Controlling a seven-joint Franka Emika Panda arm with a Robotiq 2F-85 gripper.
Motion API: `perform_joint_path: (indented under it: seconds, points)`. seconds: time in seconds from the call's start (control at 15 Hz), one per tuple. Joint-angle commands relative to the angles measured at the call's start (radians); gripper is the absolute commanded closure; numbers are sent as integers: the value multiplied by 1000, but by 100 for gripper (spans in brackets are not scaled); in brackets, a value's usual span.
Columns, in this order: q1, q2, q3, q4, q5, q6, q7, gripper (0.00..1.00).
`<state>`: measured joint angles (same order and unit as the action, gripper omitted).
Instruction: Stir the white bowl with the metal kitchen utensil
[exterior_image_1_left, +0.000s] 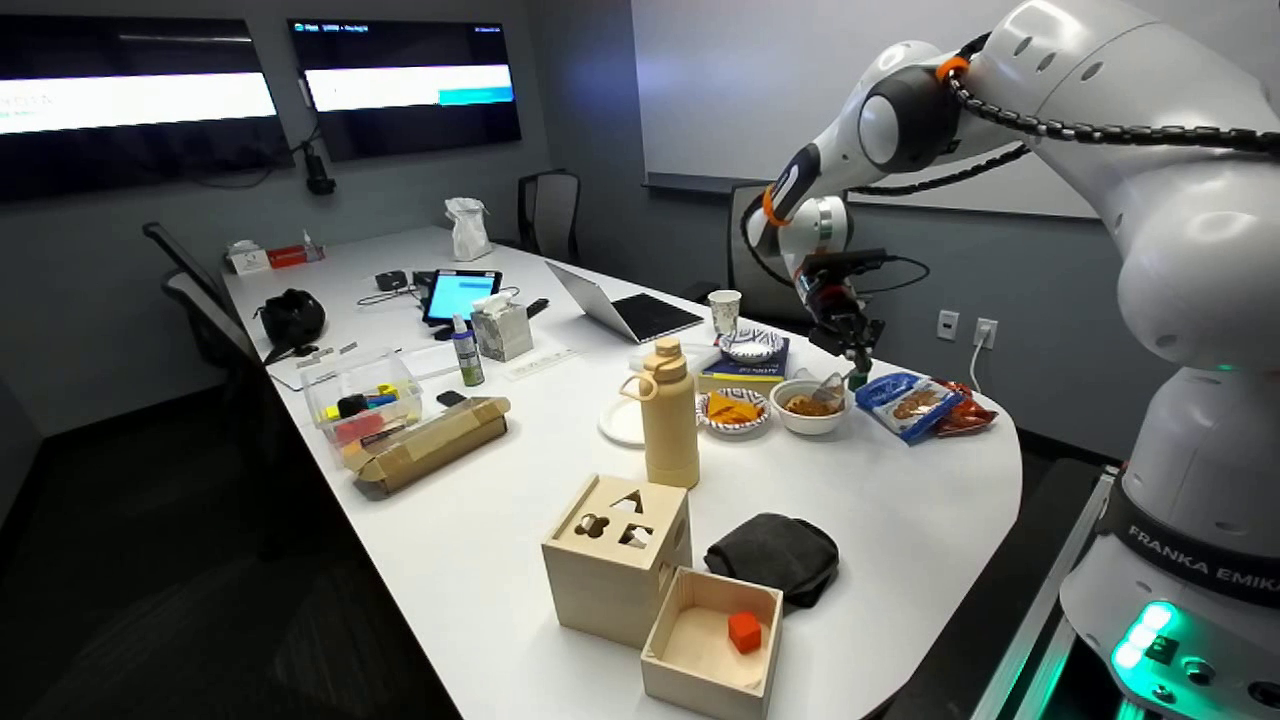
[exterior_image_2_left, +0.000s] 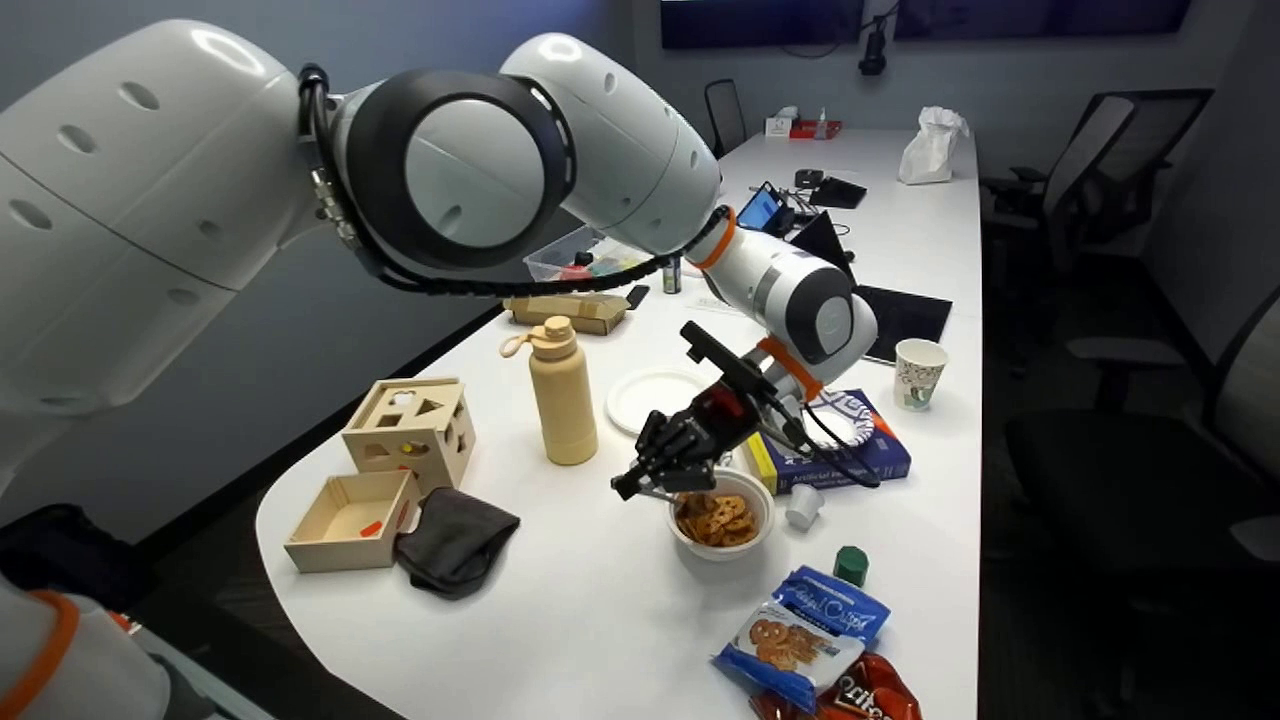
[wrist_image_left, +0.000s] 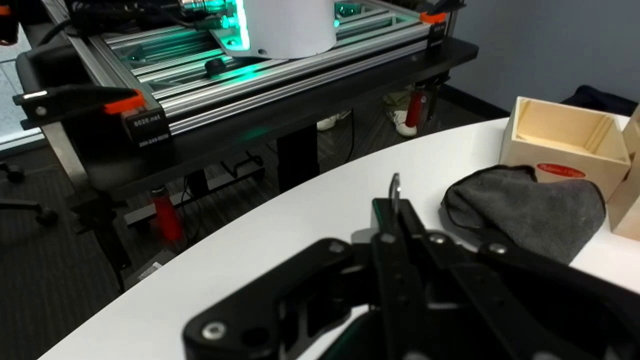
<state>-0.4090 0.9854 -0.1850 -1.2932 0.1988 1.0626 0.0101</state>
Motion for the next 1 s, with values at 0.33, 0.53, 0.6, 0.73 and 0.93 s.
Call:
perform_joint_path:
  seconds: [0.33,0.53,0.6,0.73,0.93]
  points:
    - [-5,65,0,105,7,-204,13,99]
    - [1,95,-6,131,8,-258,43,99]
    - [4,101,-13,137,20,-251,69,99]
    - [8,111,-26,147,36,-227,119,99]
    - [12,106,-37,146,58,-163,169,99]
